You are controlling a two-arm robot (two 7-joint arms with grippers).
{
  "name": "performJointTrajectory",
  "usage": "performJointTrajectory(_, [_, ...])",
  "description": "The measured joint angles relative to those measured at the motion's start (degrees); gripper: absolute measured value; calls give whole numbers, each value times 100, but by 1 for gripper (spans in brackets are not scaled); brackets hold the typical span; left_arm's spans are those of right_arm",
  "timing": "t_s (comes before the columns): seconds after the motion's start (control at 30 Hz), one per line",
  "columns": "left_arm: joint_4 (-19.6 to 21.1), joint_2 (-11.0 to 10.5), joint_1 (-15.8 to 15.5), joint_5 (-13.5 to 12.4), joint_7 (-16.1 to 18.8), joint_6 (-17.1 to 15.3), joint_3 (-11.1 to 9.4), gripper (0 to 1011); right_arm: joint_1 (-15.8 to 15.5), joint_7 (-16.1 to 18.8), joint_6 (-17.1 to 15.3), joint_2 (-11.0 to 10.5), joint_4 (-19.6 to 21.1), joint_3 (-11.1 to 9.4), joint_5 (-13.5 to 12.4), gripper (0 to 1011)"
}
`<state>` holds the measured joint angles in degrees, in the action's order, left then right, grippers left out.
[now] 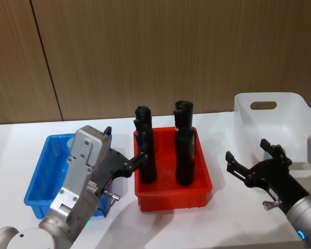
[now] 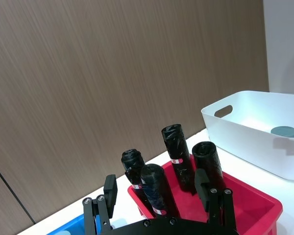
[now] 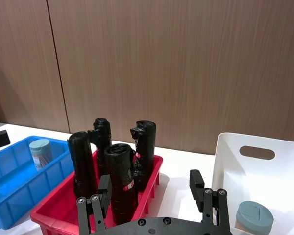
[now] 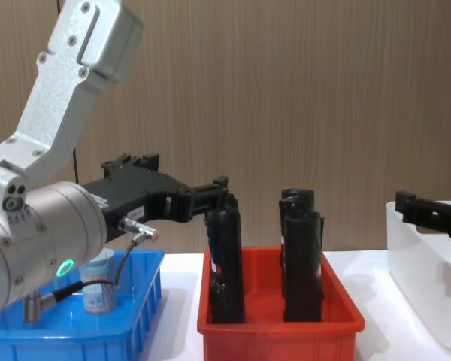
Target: Pick the cotton swabs from the blue box and place them into the white box.
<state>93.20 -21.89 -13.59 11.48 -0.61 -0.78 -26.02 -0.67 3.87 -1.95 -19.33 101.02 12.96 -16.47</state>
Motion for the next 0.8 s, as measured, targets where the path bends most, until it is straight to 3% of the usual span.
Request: performJointTrajectory(0.8, [-3,0,0,1,-1,-2,0,1000,-17,-5,2,0,23,-3,-1,1001])
